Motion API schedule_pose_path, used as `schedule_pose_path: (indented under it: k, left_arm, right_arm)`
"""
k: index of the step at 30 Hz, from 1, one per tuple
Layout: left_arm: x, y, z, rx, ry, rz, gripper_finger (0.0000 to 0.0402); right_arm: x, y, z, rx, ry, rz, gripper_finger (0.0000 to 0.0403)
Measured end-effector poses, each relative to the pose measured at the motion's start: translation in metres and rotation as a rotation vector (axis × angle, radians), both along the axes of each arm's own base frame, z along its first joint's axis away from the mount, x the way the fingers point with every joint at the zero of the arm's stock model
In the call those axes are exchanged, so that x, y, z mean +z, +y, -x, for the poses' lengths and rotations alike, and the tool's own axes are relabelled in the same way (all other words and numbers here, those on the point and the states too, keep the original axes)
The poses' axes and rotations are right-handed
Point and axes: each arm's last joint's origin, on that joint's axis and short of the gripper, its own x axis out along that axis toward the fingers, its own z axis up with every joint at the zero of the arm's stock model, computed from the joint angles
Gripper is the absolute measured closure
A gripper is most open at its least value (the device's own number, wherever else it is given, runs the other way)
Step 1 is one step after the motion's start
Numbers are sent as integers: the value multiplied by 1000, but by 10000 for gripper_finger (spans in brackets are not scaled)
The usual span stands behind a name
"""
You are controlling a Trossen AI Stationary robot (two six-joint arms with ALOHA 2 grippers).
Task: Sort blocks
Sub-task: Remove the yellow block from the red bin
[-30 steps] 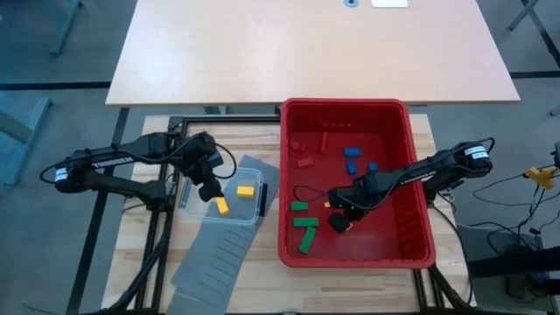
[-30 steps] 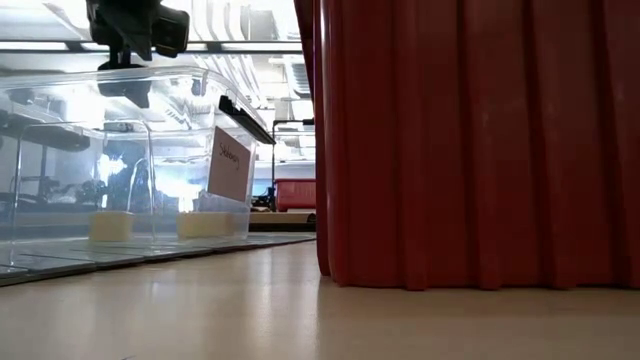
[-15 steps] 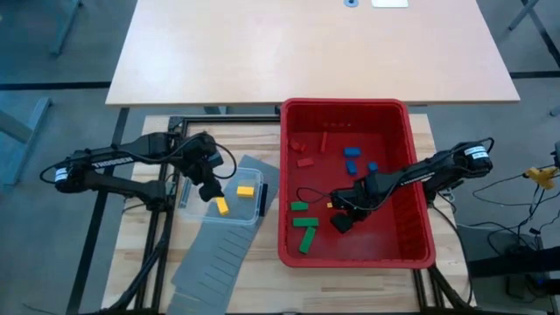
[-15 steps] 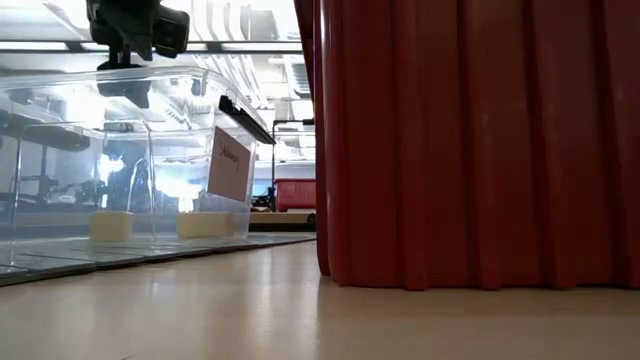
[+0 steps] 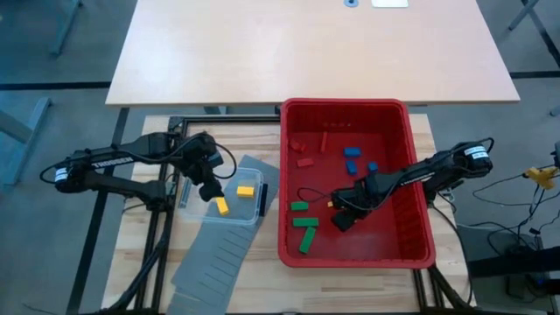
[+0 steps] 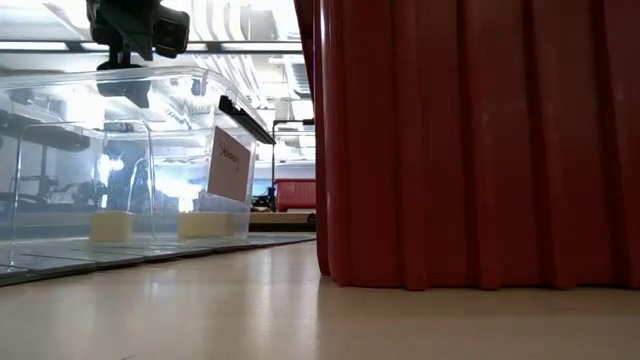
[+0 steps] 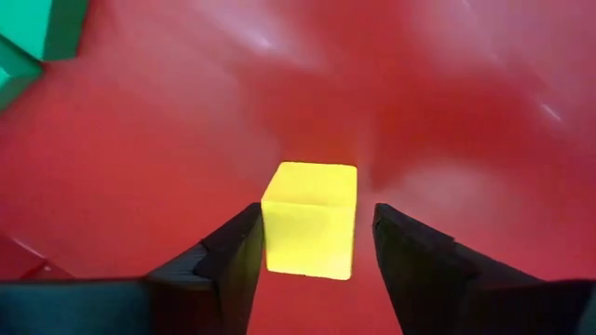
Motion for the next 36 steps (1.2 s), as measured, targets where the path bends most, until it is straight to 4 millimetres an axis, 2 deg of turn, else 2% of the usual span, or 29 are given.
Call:
schedule_pose_path:
  k: [8,15,18,23,27,32,36]
  left_arm:
    - [0,0,0,8,0,5,88]
    - [0,0,0,13,-1,7,88]
    - [1,1,-3,20,-26,5,88]
    - [9,2,-8,23,-140,-17,88]
    - [20,3,-13,37,-278,-47,88]
    - [39,6,-19,43,-486,-210,88]
    - [48,8,-23,29,-580,-397,88]
  right_arm:
    - [-9,0,8,17,33,-29,287]
    - [-5,0,6,28,28,-29,288]
    - [4,1,-2,19,-23,-33,288]
    - [37,2,-16,8,-160,-13,288]
    - [76,-5,-25,-39,-320,56,288]
    - [132,-25,-32,-94,-583,147,288]
    - [171,-45,-37,-146,-811,184,288]
